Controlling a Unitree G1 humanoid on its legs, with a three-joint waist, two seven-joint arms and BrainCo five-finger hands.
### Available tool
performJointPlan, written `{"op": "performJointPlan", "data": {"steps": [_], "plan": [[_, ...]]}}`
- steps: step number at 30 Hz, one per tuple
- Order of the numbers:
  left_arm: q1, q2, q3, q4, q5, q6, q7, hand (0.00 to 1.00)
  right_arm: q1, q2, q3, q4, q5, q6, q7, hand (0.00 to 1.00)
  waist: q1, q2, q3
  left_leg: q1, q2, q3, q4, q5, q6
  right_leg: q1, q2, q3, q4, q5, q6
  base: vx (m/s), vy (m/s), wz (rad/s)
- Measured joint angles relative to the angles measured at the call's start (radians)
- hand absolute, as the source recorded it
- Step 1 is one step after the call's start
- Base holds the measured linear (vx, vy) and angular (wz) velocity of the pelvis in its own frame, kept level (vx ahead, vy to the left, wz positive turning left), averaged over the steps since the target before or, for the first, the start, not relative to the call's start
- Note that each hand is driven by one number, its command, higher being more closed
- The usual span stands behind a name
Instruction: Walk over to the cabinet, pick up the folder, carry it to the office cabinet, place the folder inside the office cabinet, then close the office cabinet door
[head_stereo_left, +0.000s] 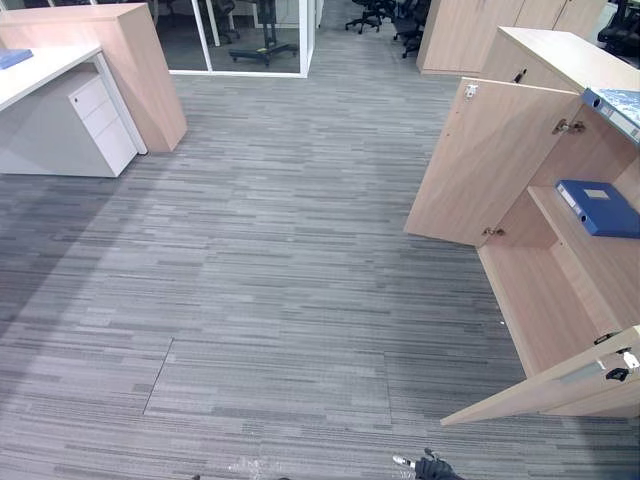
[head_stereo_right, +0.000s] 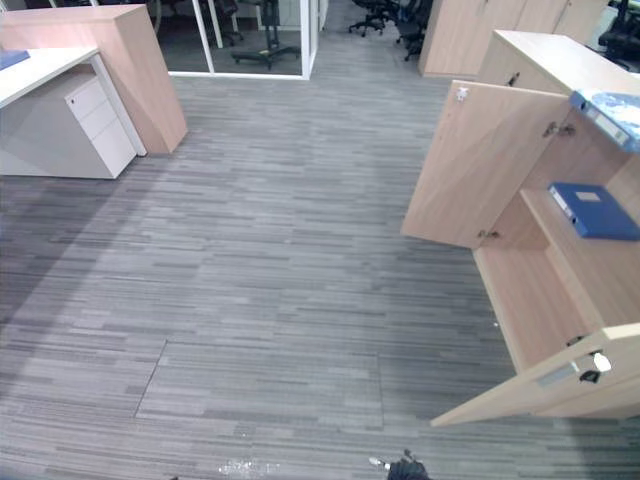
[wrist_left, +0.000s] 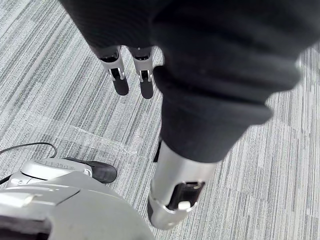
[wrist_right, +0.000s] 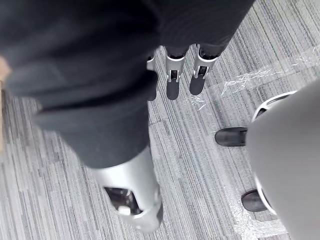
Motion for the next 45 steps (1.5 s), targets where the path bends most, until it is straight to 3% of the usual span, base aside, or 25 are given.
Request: {"op": "performJointPlan", "data": {"steps": [14, 22, 28, 31, 34, 36, 38, 39, 42, 44, 45], "plan": [[0.002, 0.000, 0.003, -0.001, -0.002, -0.009, -0.003, 0.00, -0.002, 0.001, -0.005, 0.000, 0.000, 0.000, -0.001, 0.00, 0.004, -0.007, 0.005, 0.002, -0.008, 0.001, -0.011, 0.003, 0.005, -0.003, -0.009, -0.005, -0.001, -0.005, 0.005, 0.01, 0.004, 0.00], [0.002, 0.006, 0.016, -0.012, 0.003, -0.018, 0.008, 0.00, -0.010, 0.016, -0.009, 0.001, 0.004, 0.000, -0.007, 0.00, 0.003, -0.031, 0.019, 0.007, -0.010, -0.005, -0.019, 0.003, 0.005, -0.001, -0.011, -0.027, -0.001, -0.006, 0.006, 0.01, 0.003, 0.01], [0.001, 0.009, 0.011, -0.013, 0.003, -0.019, 0.008, 0.00, -0.011, 0.018, -0.013, 0.000, 0.007, 0.000, -0.008, 0.00, 0.003, -0.033, 0.021, -0.003, -0.015, -0.016, -0.023, 0.004, 0.009, -0.005, -0.016, -0.045, -0.001, -0.022, 0.020, 0.01, 0.003, 0.08], [-0.002, 0.013, 0.006, -0.015, 0.002, -0.019, 0.008, 0.00, -0.012, 0.024, -0.045, 0.001, 0.010, 0.000, -0.008, 0.00, 0.005, -0.037, 0.029, -0.052, -0.020, -0.021, 0.092, -0.063, 0.009, 0.004, -0.022, -0.060, 0.000, -0.039, 0.015, 0.05, 0.011, 0.12], [0.000, 0.013, 0.009, -0.025, -0.005, -0.020, 0.008, 0.00, -0.025, 0.025, -0.047, 0.000, 0.029, 0.000, -0.008, 0.00, 0.010, -0.033, 0.056, -0.106, -0.001, 0.003, 0.278, -0.154, -0.020, 0.032, -0.013, -0.051, 0.009, -0.060, 0.012, 0.08, 0.033, -0.10], [-0.007, 0.014, 0.028, -0.048, -0.025, -0.020, 0.013, 0.00, -0.045, 0.023, -0.047, -0.001, 0.038, 0.000, -0.009, 0.00, 0.024, -0.042, 0.088, -0.244, 0.017, 0.070, 0.591, -0.185, -0.053, 0.054, -0.028, -0.012, 0.039, -0.068, 0.001, 0.09, 0.064, -0.37], [-0.005, 0.005, 0.042, -0.051, -0.035, -0.023, 0.018, 0.00, -0.048, 0.021, -0.047, -0.001, 0.038, 0.000, -0.010, 0.00, 0.036, -0.044, 0.091, -0.299, 0.046, 0.082, 0.628, -0.248, -0.033, 0.060, -0.040, 0.014, 0.058, -0.083, 0.005, 0.14, 0.080, -0.42], [-0.009, 0.005, 0.048, -0.052, -0.037, -0.024, 0.019, 0.00, -0.049, 0.020, -0.047, -0.002, 0.038, 0.000, -0.010, 0.00, 0.036, -0.050, 0.094, -0.327, 0.063, 0.085, 0.607, -0.251, -0.036, 0.065, -0.052, 0.020, 0.060, -0.088, 0.011, 0.19, 0.132, -0.31], [-0.016, -0.004, 0.068, -0.060, -0.042, -0.030, 0.028, 0.00, -0.044, 0.017, -0.047, -0.009, 0.038, 0.001, -0.011, 0.00, 0.037, -0.050, 0.103, -0.367, 0.098, 0.089, 0.393, -0.192, -0.042, 0.080, -0.118, 0.046, 0.070, -0.118, 0.054, 0.22, 0.248, -0.26], [-0.007, -0.015, 0.072, -0.069, -0.040, -0.030, 0.031, 0.00, -0.039, 0.023, -0.045, -0.013, 0.038, 0.002, -0.011, 0.00, 0.040, -0.040, 0.100, -0.345, 0.115, 0.127, 0.293, -0.064, -0.064, 0.088, -0.159, 0.057, 0.081, -0.136, 0.098, 0.28, 0.387, -0.30], [-0.008, -0.017, 0.072, -0.081, -0.040, -0.030, 0.031, 0.00, -0.028, 0.036, -0.040, -0.019, 0.038, 0.002, -0.011, 0.00, 0.045, -0.040, 0.098, -0.332, 0.110, 0.179, 0.282, 0.013, -0.044, 0.093, -0.182, 0.054, 0.085, -0.139, 0.105, 0.24, 0.316, -0.33]]}}
